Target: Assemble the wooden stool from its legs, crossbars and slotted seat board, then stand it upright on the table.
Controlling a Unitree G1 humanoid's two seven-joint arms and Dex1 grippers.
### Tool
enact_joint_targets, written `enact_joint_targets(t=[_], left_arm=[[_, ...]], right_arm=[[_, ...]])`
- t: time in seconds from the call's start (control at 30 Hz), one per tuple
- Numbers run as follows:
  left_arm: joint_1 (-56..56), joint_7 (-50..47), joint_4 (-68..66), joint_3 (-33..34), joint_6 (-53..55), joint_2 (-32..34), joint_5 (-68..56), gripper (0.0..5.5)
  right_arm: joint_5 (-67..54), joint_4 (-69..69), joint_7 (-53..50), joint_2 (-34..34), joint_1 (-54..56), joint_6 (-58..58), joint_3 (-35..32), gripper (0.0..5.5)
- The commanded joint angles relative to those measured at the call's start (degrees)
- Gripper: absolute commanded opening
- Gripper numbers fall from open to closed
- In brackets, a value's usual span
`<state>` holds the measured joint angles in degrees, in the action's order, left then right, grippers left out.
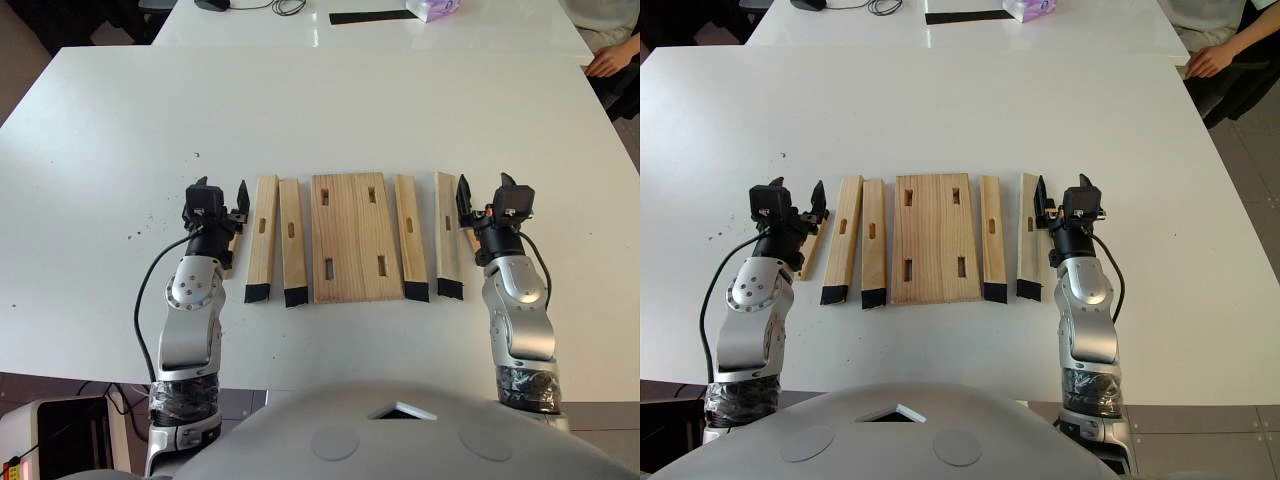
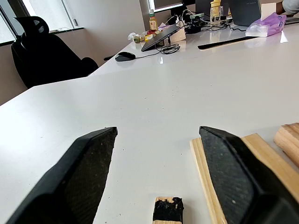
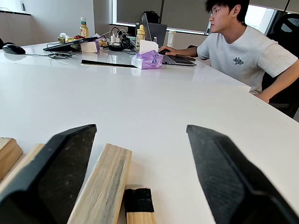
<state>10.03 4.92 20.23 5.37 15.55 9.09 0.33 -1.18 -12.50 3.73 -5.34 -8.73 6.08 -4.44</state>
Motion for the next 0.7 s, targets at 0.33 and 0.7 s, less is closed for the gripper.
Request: enact_joint_targets(t=[0.33,0.7], left_arm=[[-0.3,0.8,0.8,-0.1,2.4,0.9,-0.1,3.26],[-0.1,1.1,0.3,-0.4,3.0,1.4,0.2,3.26]], right_arm=[[0.5,-0.6,-0.5,0.1,-1.1,0.6,0.8,3.57],[0.5,-0.1,-1.0,0.1,-0.7,0.3,1.3,3.57]])
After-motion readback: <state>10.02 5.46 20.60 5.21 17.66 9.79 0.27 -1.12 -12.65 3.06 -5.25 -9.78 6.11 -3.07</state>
